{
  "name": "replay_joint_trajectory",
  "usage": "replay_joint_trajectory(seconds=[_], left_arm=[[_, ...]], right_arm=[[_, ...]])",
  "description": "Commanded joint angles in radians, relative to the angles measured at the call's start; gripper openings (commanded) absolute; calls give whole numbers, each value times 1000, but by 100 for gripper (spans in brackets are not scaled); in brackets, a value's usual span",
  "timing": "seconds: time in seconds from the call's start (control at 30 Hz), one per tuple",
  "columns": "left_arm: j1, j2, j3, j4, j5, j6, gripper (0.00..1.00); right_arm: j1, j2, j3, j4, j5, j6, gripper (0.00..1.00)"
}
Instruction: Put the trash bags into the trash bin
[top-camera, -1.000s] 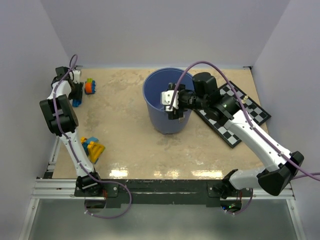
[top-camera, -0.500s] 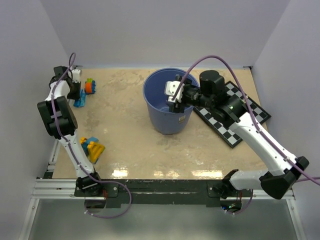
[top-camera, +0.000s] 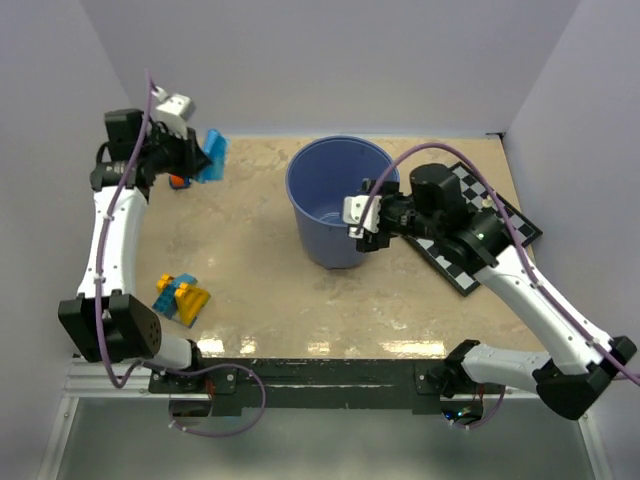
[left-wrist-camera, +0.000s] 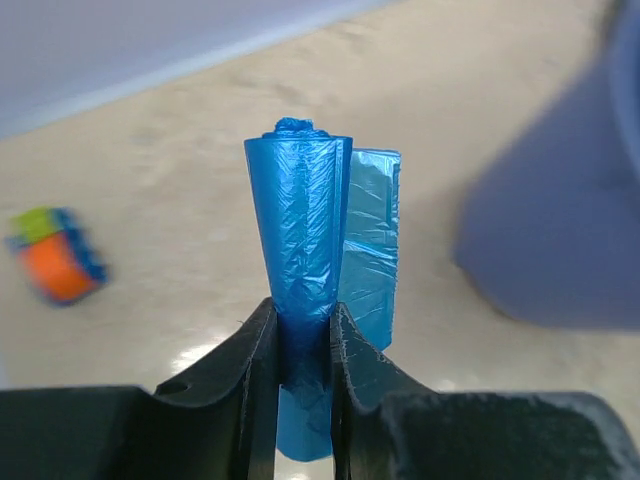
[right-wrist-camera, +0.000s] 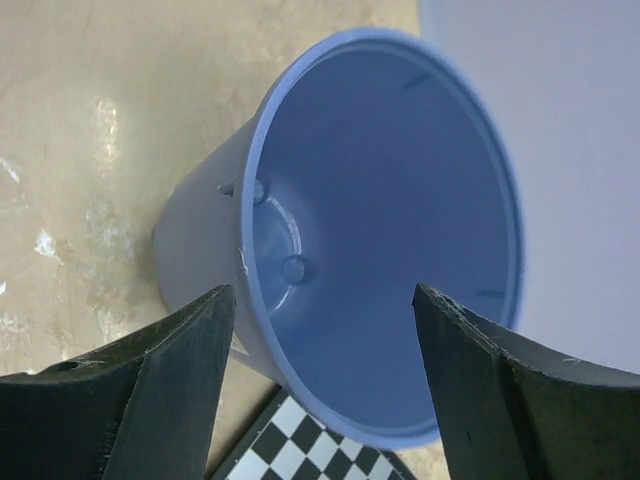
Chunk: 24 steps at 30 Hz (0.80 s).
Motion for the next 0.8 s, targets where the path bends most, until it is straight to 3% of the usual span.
replay_joint_trajectory(seconds=[0.0, 0.23, 0.4, 0.5, 0.53, 0.63, 0.7, 0.77], left_arm=[[-67, -93, -189, -64, 250, -104, 0], [-108, -167, -424, -43, 359, -194, 0], [-218, -179, -570, 123, 352, -314, 0], [-281, -169, -637, 245, 301, -394, 0], [-304, -157, -656, 285, 290, -430, 0], [-373, -83, -663, 353, 267, -474, 0], [-406, -32, -668, 417, 253, -504, 0], [-426, 15, -702, 496, 217, -596, 0]], right_arm=[[0, 78, -24, 44, 14, -56, 74], [0, 163, -89, 212, 60, -82, 61], [0, 262, -123, 392, 112, -114, 47], [0, 351, -95, 441, 132, -143, 46], [-2, 376, -74, 442, 135, -137, 47], [0, 385, 3, 438, 147, -42, 65], [0, 323, 18, 424, 144, 82, 79], [-2, 206, -7, 425, 115, 235, 84]])
